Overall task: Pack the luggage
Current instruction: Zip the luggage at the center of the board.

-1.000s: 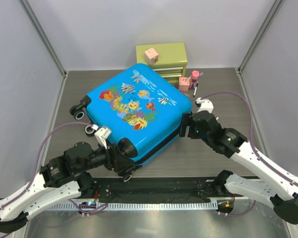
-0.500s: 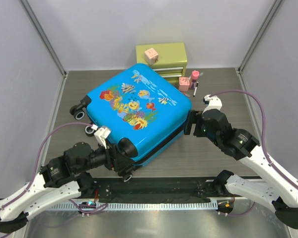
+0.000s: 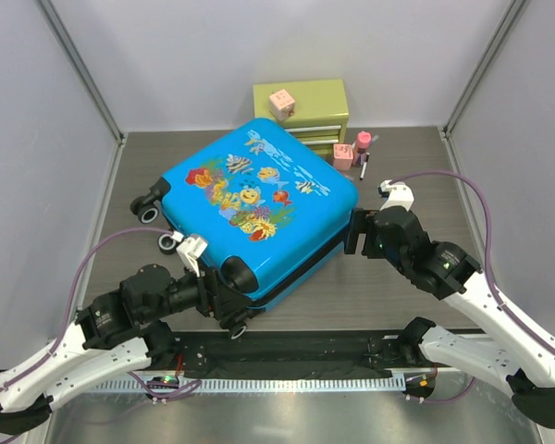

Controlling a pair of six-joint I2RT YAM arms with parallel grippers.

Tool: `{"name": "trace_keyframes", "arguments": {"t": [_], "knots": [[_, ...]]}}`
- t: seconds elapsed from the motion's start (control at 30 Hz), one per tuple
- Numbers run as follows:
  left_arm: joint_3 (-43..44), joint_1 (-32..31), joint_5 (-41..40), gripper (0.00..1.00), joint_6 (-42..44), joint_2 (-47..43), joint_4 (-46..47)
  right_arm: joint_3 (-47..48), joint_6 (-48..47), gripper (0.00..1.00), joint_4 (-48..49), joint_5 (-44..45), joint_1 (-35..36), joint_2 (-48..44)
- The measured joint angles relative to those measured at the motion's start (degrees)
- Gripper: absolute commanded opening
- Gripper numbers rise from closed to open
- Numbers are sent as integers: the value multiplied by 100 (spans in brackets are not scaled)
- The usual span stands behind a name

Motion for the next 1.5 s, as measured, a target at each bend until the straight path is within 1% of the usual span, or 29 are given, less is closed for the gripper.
{"name": "trace_keyframes", "arguments": {"t": [0.5, 0.73, 1.0, 1.2, 1.27, 1.33, 1.5], "knots": [[24, 0, 118, 0, -46, 103, 131, -90, 0, 90, -17, 15, -90, 2], [229, 4, 129, 0, -15, 254, 87, -122, 0, 90, -11, 17, -131, 0], [232, 11, 127, 0, -13, 249, 90, -260, 0, 90, 9, 17, -155, -2], [168, 11, 107, 0, -46, 155, 120, -509, -26, 93, 160, 24, -258, -2], [61, 11, 50, 0, -79, -4, 118, -656, -76, 94, 299, -101, -426, 26], [-81, 11, -42, 0, -98, -232, 74, -809, -157, 94, 503, -326, -748, 105], [-358, 11, -247, 0, -155, -737, 114, -1226, -363, 94, 1119, -1279, -2068, 494]]}}
